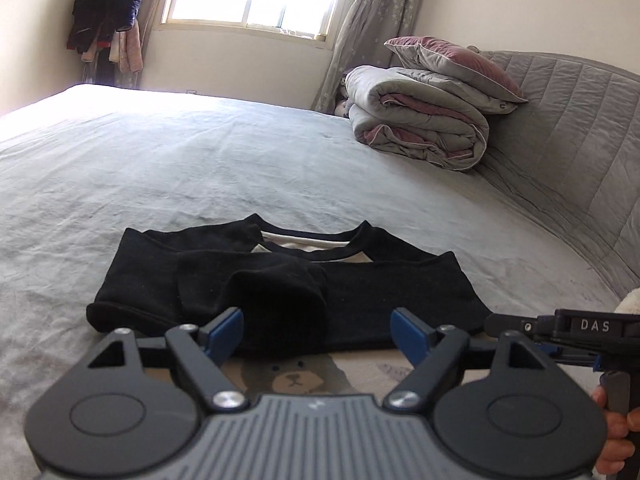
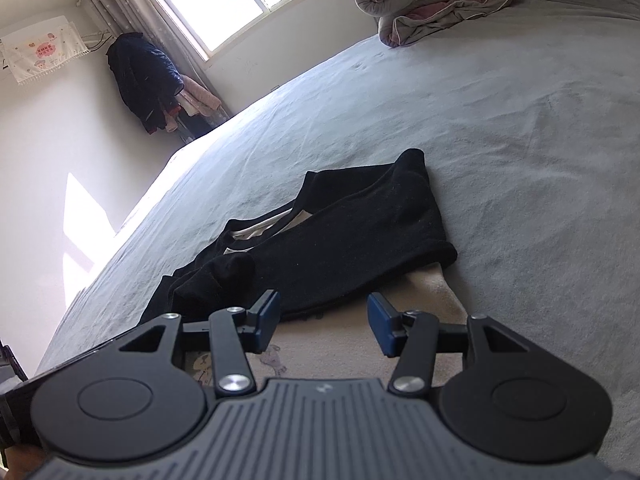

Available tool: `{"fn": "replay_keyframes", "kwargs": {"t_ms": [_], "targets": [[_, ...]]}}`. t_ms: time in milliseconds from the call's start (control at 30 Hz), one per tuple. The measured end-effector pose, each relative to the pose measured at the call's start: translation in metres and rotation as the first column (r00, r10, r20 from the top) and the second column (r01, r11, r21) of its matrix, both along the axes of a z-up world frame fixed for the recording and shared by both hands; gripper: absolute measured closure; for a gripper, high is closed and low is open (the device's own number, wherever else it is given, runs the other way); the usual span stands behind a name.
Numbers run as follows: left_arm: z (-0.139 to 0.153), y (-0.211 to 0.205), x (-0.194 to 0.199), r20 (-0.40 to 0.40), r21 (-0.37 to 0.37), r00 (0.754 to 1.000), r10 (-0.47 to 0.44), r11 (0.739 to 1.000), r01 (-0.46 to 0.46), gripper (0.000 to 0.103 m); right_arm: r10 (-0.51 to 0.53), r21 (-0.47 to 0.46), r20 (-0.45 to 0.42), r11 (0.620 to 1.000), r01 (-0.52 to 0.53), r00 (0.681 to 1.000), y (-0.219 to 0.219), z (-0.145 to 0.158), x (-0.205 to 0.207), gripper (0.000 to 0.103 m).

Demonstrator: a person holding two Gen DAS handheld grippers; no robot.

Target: Fold clothes

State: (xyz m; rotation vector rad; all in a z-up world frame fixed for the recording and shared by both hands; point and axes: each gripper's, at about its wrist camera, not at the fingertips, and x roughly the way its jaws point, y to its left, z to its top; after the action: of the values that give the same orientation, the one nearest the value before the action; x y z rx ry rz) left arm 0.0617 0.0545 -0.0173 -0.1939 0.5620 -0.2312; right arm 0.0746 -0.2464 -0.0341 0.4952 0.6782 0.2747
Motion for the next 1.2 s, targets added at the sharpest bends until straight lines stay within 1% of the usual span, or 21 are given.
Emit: {"fn": "replay_keyframes", "kwargs": {"t_ms": [67,100,167,200,267,300,367,400,467,533,600,733,800,833,900,967,1000,1100,1133,1167,1200], "targets": [[0.001,0.022,0.003,0.018,-0.035,0.999,0.04,0.999,-0.04,0.024,0.03,-0.017,0.016,0.999,-0.03,0.999,0.013,0.004,-0.001,0.05],[0.0,0.032,0.007,0.02,-0.047,0.998,0.063,0.997,-0.062,0.028,0.05,-0.028,0.023,0.998,-0.049,0.998,0.021,0.006,-0.001,0.05],[-0.003,0.05,0.015,0.024,-0.07,0.994,0.109,0.992,-0.107,0.053,0.095,-0.054,0.038,0.994,-0.093,0.995,0.038,0.011,0.0,0.05],[-0.004,0.056,0.02,0.026,-0.069,0.992,0.126,0.99,-0.124,0.056,0.122,-0.068,0.046,0.991,-0.119,0.991,0.049,0.015,0.001,0.05],[-0.007,0.065,0.032,0.024,-0.052,0.989,0.149,0.988,-0.148,0.068,0.165,-0.083,0.059,0.984,-0.16,0.984,0.07,0.021,0.007,0.05],[-0.009,0.071,0.038,0.004,-0.064,0.987,0.162,0.985,-0.162,0.071,0.186,-0.09,0.066,0.98,-0.18,0.98,0.081,0.024,0.01,0.049],[-0.015,0.082,0.046,-0.055,-0.119,0.978,0.2,0.972,-0.205,0.082,0.227,-0.104,0.078,0.97,-0.219,0.971,0.103,0.031,0.016,0.049],[-0.019,0.088,0.049,-0.089,-0.152,0.973,0.215,0.962,-0.226,0.084,0.247,-0.112,0.086,0.965,-0.237,0.965,0.114,0.033,0.02,0.05],[-0.028,0.099,0.054,-0.171,-0.226,0.957,0.233,0.937,-0.268,0.094,0.288,-0.141,0.103,0.952,-0.273,0.952,0.137,0.036,0.029,0.049],[-0.038,0.108,0.057,-0.24,-0.275,0.942,0.236,0.914,-0.299,0.099,0.322,-0.174,0.109,0.938,-0.3,0.941,0.157,0.035,0.039,0.049],[-0.046,0.118,0.056,-0.295,-0.344,0.927,0.232,0.879,-0.33,0.1,0.346,-0.166,0.093,0.93,-0.328,0.934,0.173,0.029,0.051,0.049],[-0.063,0.131,0.056,-0.393,-0.476,0.896,0.205,0.789,-0.389,0.1,0.381,-0.143,0.055,0.918,-0.37,0.923,0.201,0.014,0.074,0.049],[-0.074,0.135,0.057,-0.447,-0.531,0.876,0.182,0.734,-0.424,0.1,0.397,-0.161,0.034,0.908,-0.387,0.917,0.213,0.005,0.083,0.049],[-0.079,0.136,0.056,-0.467,-0.556,0.867,0.173,0.705,-0.441,0.101,0.41,-0.188,0.024,0.897,-0.399,0.912,0.22,0.0,0.085,0.049],[-0.084,0.139,0.055,-0.488,-0.587,0.857,0.168,0.664,-0.464,0.101,0.436,-0.279,0.008,0.865,-0.417,0.9,0.231,-0.007,0.087,0.049],[-0.088,0.141,0.054,-0.506,-0.613,0.848,0.158,0.625,-0.482,0.101,0.472,-0.393,-0.011,0.809,-0.438,0.881,0.241,-0.016,0.083,0.05],[-0.09,0.141,0.054,-0.512,-0.624,0.845,0.154,0.61,-0.49,0.101,0.484,-0.427,-0.008,0.789,-0.441,0.875,0.242,-0.018,0.082,0.054],[-0.094,0.141,0.053,-0.527,-0.647,0.838,0.144,0.571,-0.505,0.101,0.517,-0.513,0.008,0.737,-0.44,0.856,0.243,-0.024,0.078,0.057],[-0.095,0.14,0.053,-0.529,-0.649,0.837,0.143,0.567,-0.507,0.101,0.527,-0.54,0.013,0.719,-0.438,0.85,0.244,-0.026,0.076,0.064],[-0.094,0.138,0.053,-0.527,-0.646,0.837,0.145,0.571,-0.506,0.101,0.533,-0.569,0.015,0.701,-0.431,0.846,0.245,-0.026,0.076,0.068],[-0.093,0.136,0.053,-0.524,-0.642,0.839,0.149,0.579,-0.504,0.101,0.537,-0.597,0.017,0.682,-0.423,0.843,0.247,-0.027,0.075,0.077]]}}
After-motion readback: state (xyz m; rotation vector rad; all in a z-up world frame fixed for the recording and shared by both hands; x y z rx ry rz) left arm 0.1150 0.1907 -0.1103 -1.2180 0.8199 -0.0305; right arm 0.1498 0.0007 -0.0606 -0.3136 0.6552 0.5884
